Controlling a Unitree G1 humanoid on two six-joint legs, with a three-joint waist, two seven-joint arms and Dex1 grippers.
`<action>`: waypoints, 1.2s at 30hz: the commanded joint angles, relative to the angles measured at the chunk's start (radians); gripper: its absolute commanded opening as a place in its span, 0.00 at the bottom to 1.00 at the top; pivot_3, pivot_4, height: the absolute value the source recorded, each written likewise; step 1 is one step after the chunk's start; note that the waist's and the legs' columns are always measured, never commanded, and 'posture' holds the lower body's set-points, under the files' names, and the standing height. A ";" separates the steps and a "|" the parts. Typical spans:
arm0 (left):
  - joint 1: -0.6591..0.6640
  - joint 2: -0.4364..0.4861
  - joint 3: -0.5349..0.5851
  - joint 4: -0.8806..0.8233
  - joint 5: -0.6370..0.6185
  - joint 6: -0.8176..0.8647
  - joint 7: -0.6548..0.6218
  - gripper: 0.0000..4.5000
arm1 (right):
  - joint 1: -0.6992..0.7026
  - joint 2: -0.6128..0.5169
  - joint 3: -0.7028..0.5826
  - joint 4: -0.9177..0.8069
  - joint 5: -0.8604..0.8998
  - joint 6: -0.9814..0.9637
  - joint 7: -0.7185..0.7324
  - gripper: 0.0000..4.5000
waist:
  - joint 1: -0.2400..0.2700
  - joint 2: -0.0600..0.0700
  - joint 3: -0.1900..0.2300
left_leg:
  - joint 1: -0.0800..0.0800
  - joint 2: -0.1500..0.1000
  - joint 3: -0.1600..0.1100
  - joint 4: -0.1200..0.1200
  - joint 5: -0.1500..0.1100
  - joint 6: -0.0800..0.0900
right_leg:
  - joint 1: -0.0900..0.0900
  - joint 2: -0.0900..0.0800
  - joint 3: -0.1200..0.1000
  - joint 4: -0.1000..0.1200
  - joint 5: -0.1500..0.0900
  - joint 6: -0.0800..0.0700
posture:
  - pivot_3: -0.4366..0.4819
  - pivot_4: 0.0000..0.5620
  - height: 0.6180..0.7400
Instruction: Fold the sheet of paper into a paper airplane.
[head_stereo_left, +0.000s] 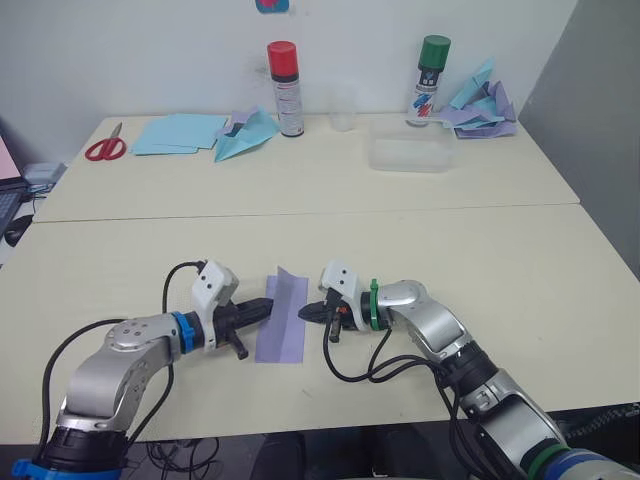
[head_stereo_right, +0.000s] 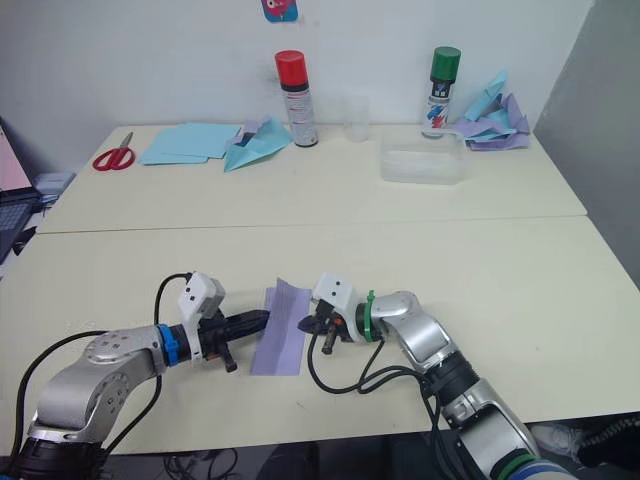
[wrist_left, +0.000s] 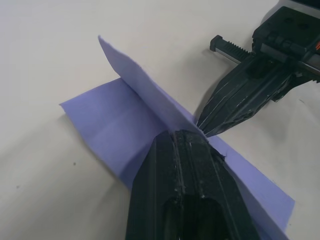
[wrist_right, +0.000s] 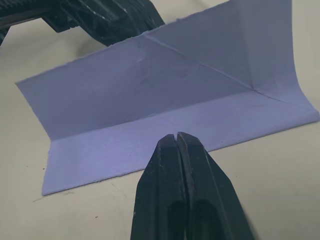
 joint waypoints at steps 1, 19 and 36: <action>-0.014 -0.005 -0.011 -0.032 -0.009 -0.006 -0.005 0.00 | 0.000 -0.007 0.015 0.029 -0.020 0.010 -0.002 0.00 | 0.000 0.000 0.000 | 0.000 0.000 0.000 0.000 0.000 0.000 | 0.000 0.000 0.000 0.000 0.000 0.000 | 0.48 0.27 1.00; -0.067 -0.033 -0.060 -0.015 0.008 -0.026 -0.003 0.00 | -0.111 -0.030 -0.291 -0.233 0.367 0.755 -0.024 0.64 | 0.003 0.000 0.000 | -0.006 0.000 -0.002 0.007 0.000 0.000 | -0.002 0.001 -0.001 0.004 0.000 0.000 | 0.48 0.27 1.00; -0.083 -0.065 -0.085 -0.066 0.001 -0.006 0.016 0.00 | -0.192 0.203 -0.615 -0.149 0.476 1.156 -0.350 0.64 | 0.000 0.000 0.000 | -0.007 -0.001 -0.002 0.010 0.000 0.000 | -0.005 0.002 -0.001 0.012 0.000 -0.001 | 0.48 0.27 1.00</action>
